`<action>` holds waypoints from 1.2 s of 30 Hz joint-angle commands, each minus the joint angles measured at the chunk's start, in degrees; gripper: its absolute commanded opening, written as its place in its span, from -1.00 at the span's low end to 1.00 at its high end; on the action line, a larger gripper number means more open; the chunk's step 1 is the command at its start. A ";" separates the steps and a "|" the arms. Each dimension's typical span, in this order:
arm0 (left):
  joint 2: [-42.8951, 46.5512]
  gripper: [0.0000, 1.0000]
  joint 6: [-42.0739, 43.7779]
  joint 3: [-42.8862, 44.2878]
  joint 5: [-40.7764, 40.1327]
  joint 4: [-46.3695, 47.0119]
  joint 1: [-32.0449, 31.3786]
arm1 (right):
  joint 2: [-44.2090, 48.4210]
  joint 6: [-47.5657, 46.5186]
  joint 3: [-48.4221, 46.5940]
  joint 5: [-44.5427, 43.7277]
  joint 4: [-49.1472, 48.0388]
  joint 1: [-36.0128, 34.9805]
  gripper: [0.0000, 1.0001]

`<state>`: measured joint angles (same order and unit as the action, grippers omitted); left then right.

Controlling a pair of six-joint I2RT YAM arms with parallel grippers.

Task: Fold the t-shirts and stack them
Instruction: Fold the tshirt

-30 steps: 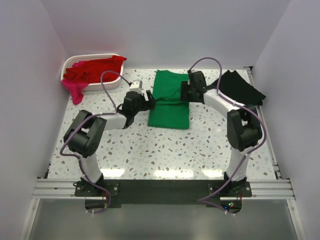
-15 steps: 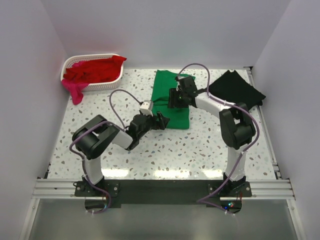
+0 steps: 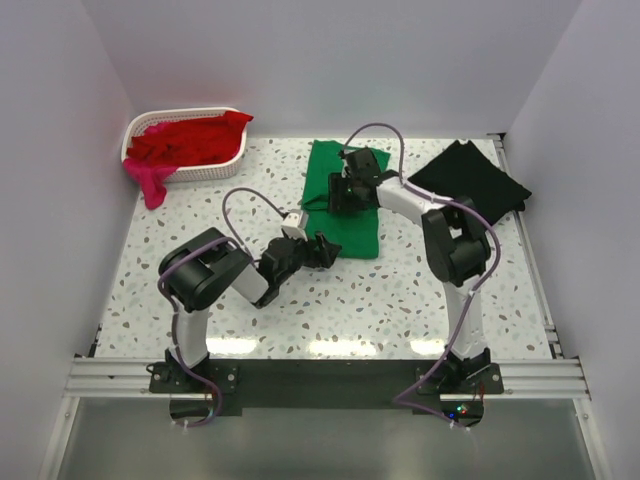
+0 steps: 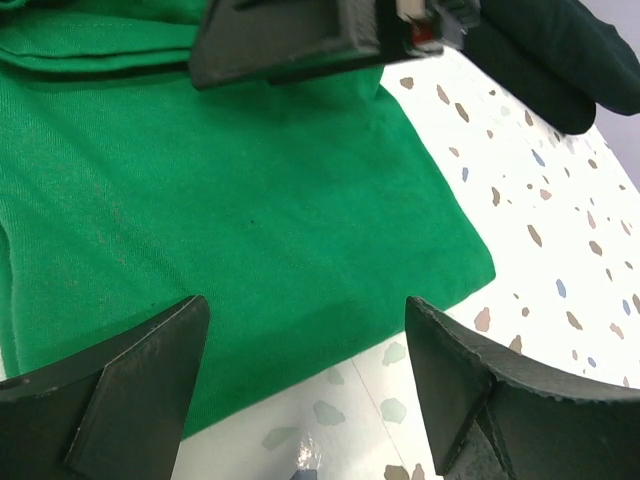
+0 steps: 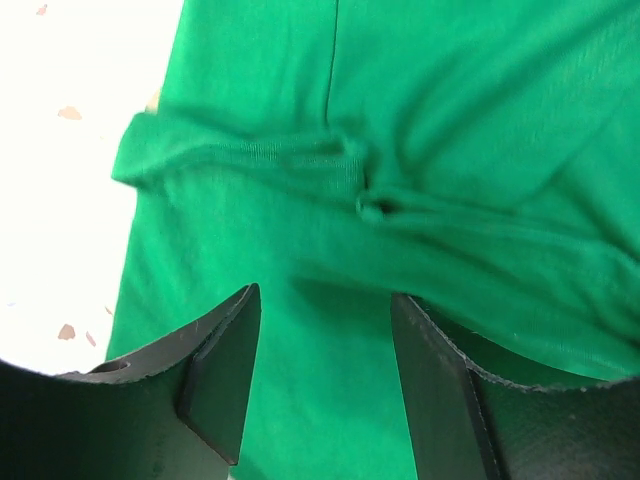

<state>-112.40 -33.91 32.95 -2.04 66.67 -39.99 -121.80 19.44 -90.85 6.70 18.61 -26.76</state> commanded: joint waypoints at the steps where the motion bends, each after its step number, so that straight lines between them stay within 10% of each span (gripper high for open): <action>1: 0.07 0.69 -1.24 -1.83 -1.47 0.57 -0.79 | -3.08 -1.60 -5.73 -3.00 3.26 -0.22 0.17; 20: 6.48 0.69 0.69 -7.90 -6.04 -4.27 -5.01 | -8.12 -1.60 -29.48 -14.87 10.83 0.22 0.18; 36: 28.89 0.67 3.23 -6.05 -20.44 -31.14 -6.60 | 25.46 1.30 19.63 -13.29 1.26 -0.83 0.22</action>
<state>-86.72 -33.17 25.98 -15.29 44.62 -46.54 -100.14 18.87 -77.84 -6.50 22.28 -26.76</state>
